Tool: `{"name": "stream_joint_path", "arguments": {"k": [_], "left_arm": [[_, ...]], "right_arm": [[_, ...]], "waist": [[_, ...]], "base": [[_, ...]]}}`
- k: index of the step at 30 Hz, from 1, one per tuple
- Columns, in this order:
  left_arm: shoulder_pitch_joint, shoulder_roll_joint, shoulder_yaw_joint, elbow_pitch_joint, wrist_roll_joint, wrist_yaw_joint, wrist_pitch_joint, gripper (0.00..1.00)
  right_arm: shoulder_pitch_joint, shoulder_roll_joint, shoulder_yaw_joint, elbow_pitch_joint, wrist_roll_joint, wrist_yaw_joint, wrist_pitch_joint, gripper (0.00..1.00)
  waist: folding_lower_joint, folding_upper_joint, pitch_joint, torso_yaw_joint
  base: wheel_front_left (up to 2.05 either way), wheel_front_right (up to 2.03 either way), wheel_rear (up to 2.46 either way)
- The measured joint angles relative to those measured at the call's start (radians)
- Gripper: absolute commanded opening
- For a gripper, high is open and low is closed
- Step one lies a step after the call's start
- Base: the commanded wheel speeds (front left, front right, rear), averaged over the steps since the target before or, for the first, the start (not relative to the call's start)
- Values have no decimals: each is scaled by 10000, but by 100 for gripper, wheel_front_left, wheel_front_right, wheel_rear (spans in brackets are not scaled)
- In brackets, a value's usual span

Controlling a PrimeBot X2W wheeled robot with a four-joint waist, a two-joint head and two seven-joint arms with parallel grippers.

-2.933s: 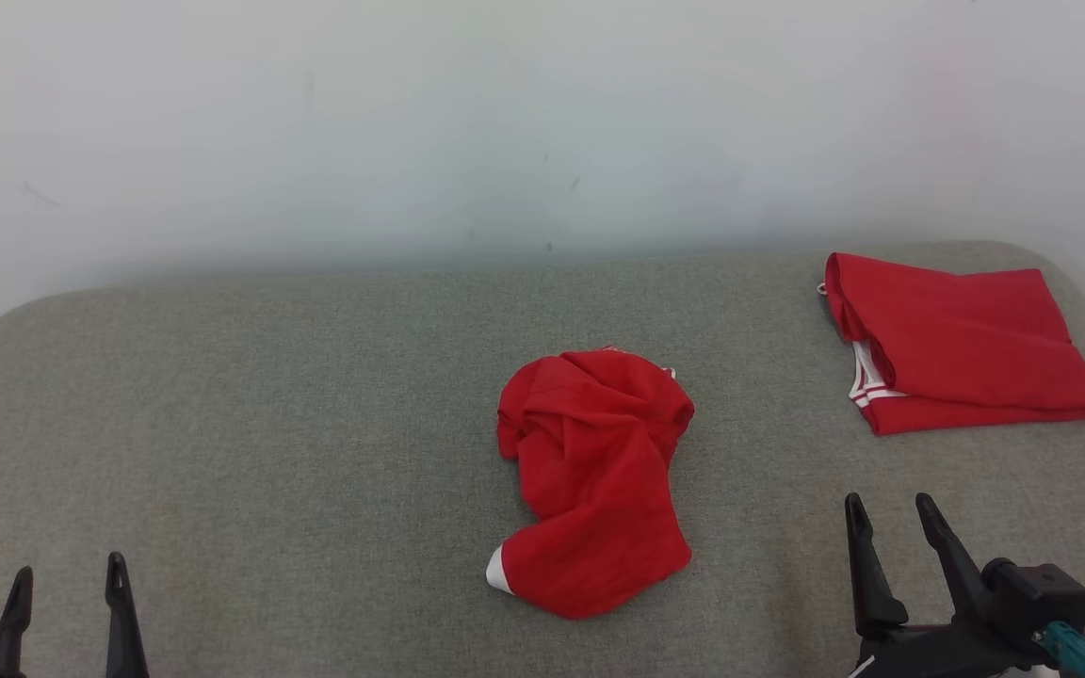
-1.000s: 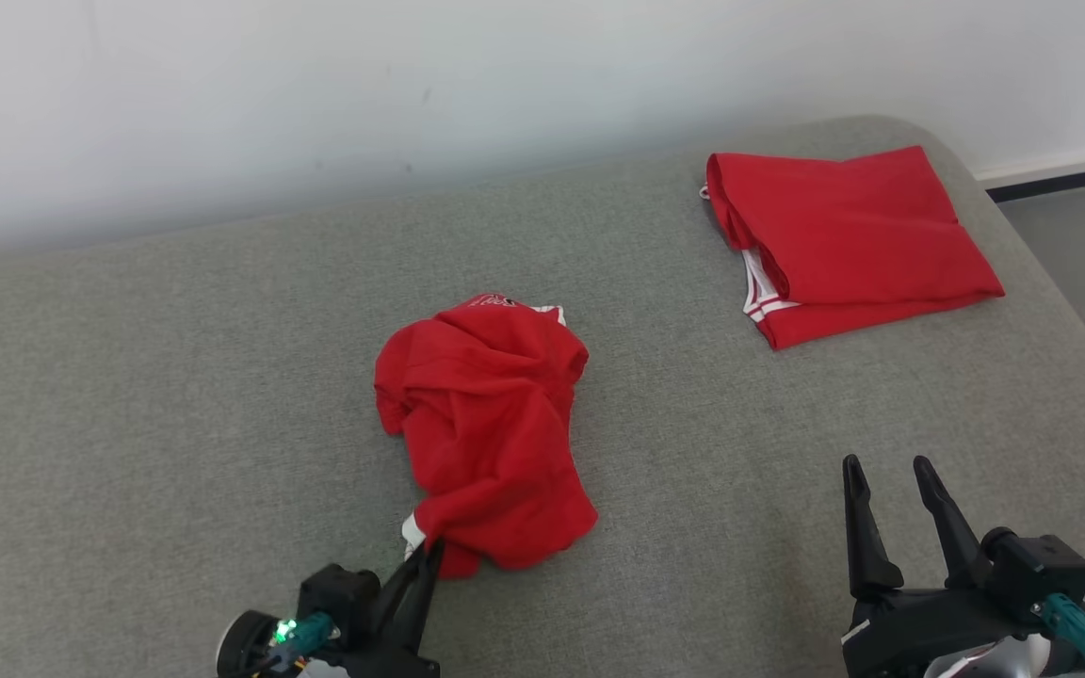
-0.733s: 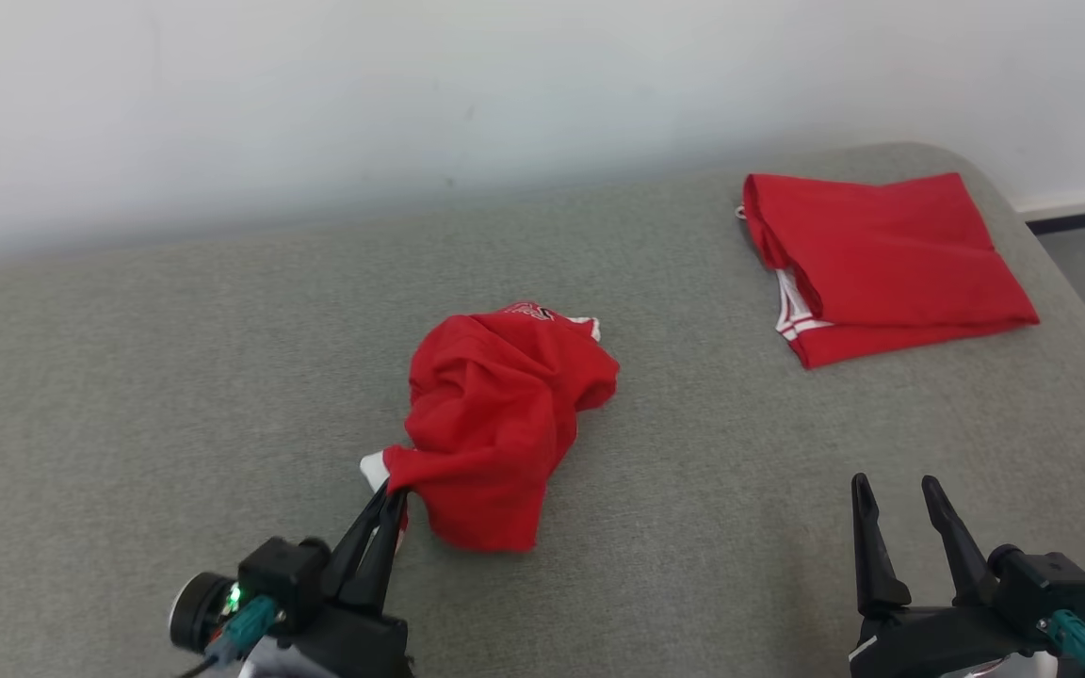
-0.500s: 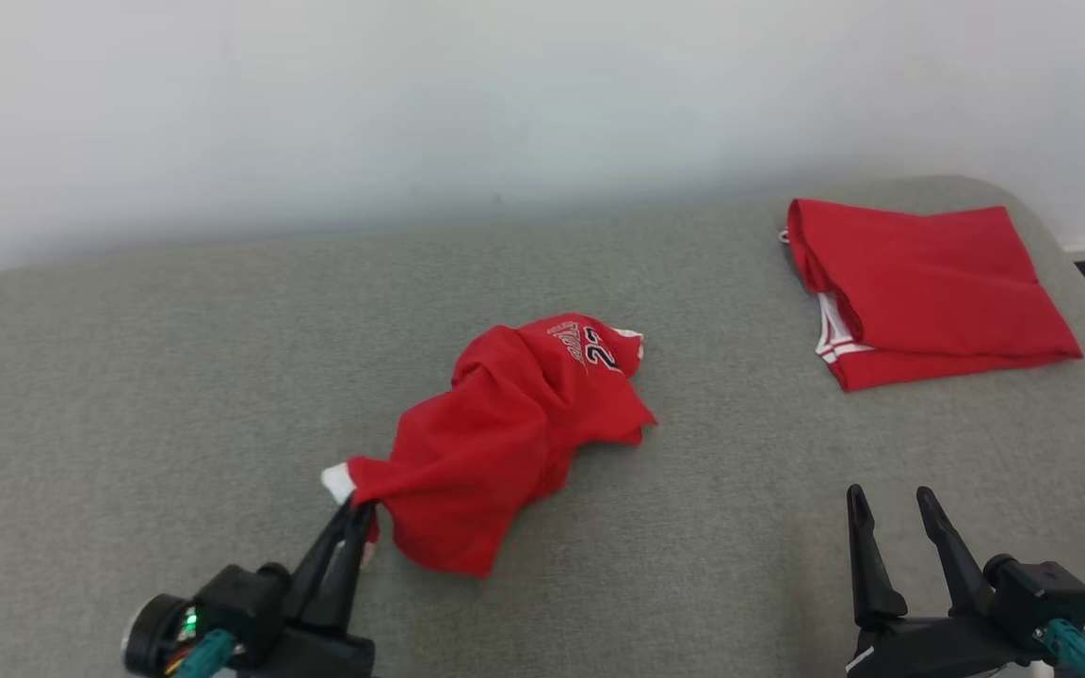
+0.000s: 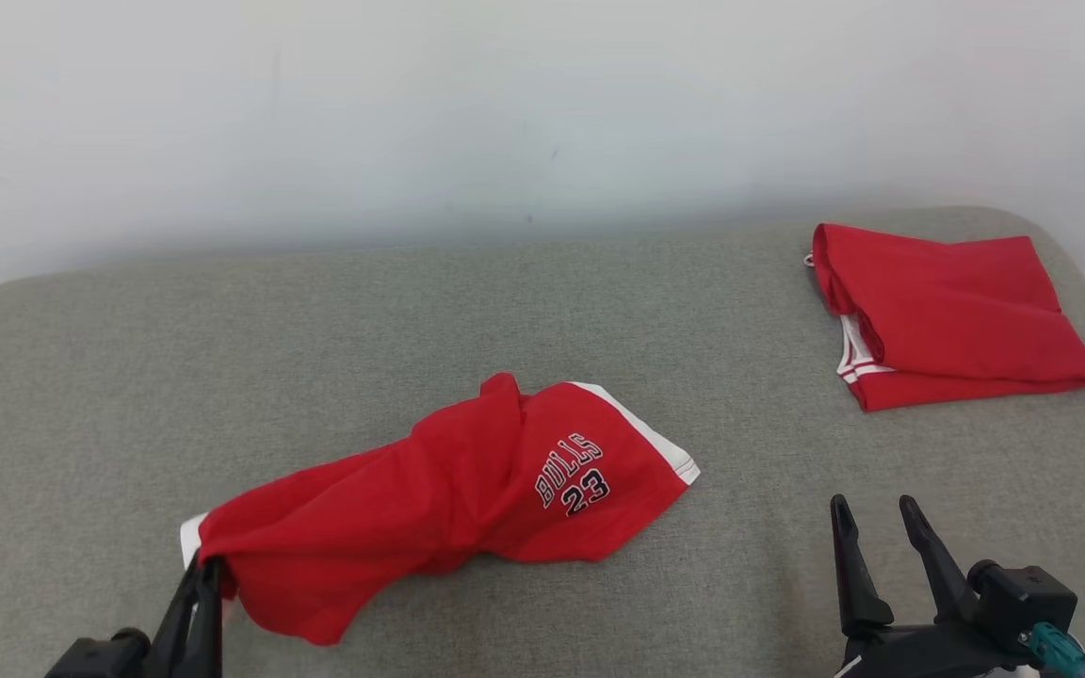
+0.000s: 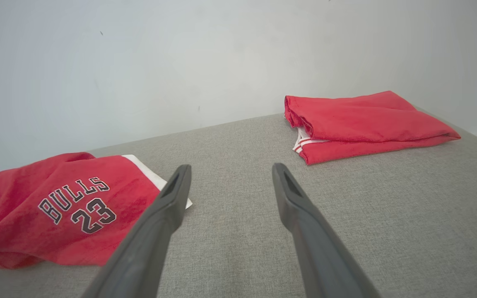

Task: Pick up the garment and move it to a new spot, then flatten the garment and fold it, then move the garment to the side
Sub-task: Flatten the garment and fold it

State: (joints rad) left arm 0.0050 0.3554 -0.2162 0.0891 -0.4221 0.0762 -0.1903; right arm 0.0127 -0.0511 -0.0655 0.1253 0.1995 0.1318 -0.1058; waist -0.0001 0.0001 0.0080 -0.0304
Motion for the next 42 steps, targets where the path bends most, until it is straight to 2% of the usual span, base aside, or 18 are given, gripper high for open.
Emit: {"name": "stream_joint_path", "arguments": {"k": [5,6,7,8,13,16,21,27,35,42], "left_arm": [[58,-81,186,794,-75,102,-297,0],[33,-113,240,930,-79,182,-353,15],[-24,-117,236,1045,-50,242,-382,15],[-85,-128,268,1062,19,293,-431,100],[-386,-247,617,431,523,798,-656,100],[-518,-322,462,-92,757,784,-692,100],[-1022,-878,-786,-424,899,79,-552,100],[-1906,-1779,-2347,719,1087,-945,-180,100],[-2808,-2247,-3118,2836,1264,-1396,-79,100],[-3598,-2324,-3432,4830,1423,-1601,-115,100]], "right_arm": [[-5,-2,-35,-38,-10,0,54,100],[-5,2,-48,-46,-21,0,59,100],[-5,2,-59,-56,-21,0,61,100],[-4,0,-81,-69,-21,0,61,100],[1,0,-176,-104,-21,0,59,100],[-15,0,-186,-105,-19,0,54,100],[-122,0,-42,-77,12,0,2,100],[-360,2,13,-6,29,0,-59,100],[-554,-4,-27,81,102,0,-215,100],[-748,-4,-15,293,286,0,-462,100]], "waist": [[1,0,47,-200],[0,0,56,-219],[0,0,65,-228],[0,0,77,-230],[1,0,116,-145],[1,-1,167,-107],[2,0,294,-195],[2,0,488,-606],[2,0,841,-1347],[3,0,1288,-2060]], "base": [[0,0,0],[0,0,0],[0,0,0],[0,0,0],[0,0,0],[0,0,0],[0,0,0],[0,0,0],[0,0,0],[0,0,0]]}}
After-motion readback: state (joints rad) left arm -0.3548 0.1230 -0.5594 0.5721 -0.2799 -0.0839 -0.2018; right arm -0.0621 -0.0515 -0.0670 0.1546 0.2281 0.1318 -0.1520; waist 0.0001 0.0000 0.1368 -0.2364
